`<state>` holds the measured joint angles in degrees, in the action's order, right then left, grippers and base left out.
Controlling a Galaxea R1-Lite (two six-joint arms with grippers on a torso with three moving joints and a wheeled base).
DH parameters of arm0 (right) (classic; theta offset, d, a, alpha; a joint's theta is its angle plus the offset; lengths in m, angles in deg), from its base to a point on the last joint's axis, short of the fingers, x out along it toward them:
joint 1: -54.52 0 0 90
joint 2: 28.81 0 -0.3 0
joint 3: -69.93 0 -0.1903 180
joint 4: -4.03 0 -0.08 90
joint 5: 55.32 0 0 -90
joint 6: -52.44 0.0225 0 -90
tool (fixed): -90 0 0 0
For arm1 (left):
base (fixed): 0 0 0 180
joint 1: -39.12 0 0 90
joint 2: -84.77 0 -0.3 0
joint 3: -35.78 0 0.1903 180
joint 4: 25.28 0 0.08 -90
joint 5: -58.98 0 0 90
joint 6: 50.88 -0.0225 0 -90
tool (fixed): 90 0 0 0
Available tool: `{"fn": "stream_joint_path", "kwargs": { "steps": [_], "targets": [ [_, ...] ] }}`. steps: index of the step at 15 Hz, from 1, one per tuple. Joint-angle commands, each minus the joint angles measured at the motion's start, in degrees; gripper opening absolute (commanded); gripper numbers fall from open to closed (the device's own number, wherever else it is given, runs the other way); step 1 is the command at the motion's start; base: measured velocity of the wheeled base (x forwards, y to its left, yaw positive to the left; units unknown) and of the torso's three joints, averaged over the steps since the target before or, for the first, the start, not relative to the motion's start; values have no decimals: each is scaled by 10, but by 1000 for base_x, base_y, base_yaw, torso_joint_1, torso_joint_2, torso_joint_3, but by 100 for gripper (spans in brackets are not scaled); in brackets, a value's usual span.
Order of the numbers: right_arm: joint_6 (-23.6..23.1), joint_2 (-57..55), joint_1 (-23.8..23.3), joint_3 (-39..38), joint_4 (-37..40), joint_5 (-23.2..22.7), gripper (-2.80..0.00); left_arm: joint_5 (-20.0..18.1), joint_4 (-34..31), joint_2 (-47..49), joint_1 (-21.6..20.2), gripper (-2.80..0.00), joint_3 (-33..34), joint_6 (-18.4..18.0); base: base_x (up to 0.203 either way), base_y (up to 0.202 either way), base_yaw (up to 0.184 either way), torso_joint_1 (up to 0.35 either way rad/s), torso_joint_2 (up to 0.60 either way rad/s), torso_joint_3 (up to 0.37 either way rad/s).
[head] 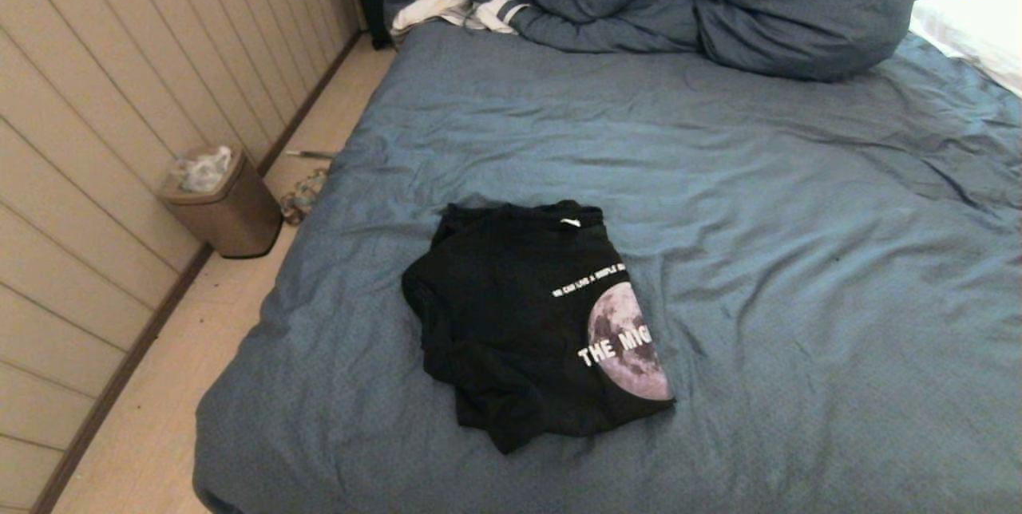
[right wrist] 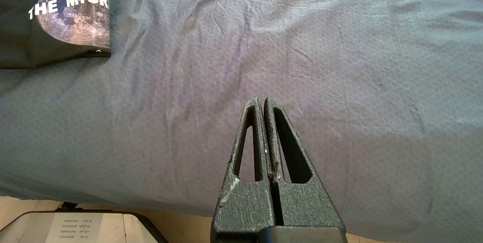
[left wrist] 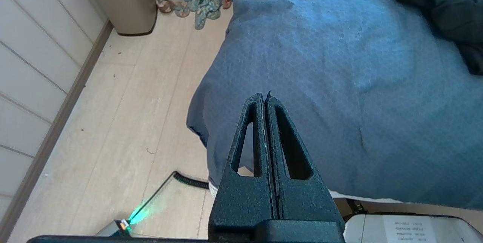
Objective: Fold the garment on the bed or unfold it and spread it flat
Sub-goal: Unford the black T-shirt
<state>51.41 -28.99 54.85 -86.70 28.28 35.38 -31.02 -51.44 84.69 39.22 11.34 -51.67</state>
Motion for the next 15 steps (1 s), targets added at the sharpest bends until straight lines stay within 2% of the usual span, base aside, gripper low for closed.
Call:
{"fn": "stream_joint_path", "kwargs": {
  "steps": [1, 6, 7, 10, 15],
  "targets": [
    [0, -1, 0, -1, 0, -1, -280, -1, 0, 0, 0, -280, 0, 0, 0, 0, 0, 0, 0, 0],
    [-5, -1, 1, 3, 4, -2, -280, -1, 0, 0, 1, -280, -1, 0, 0, 0, 0, 0, 0, 0],
    [-10, -6, 0, 15, 36, -1, -280, -1, -1, 0, 0, -280, -1, 0, 0, 0, 0, 0, 0, 0],
    [-21, -68, 1, 149, 128, -5, -280, -1, -1, 0, 0, -280, -1, 0, 0, 0, 0, 0, 0, 0],
    [-10, -343, 34, 379, 167, -10, -280, -1, -2, 0, 1, -280, -1, 0, 0, 0, 0, 0, 0, 0]
  ]
}}
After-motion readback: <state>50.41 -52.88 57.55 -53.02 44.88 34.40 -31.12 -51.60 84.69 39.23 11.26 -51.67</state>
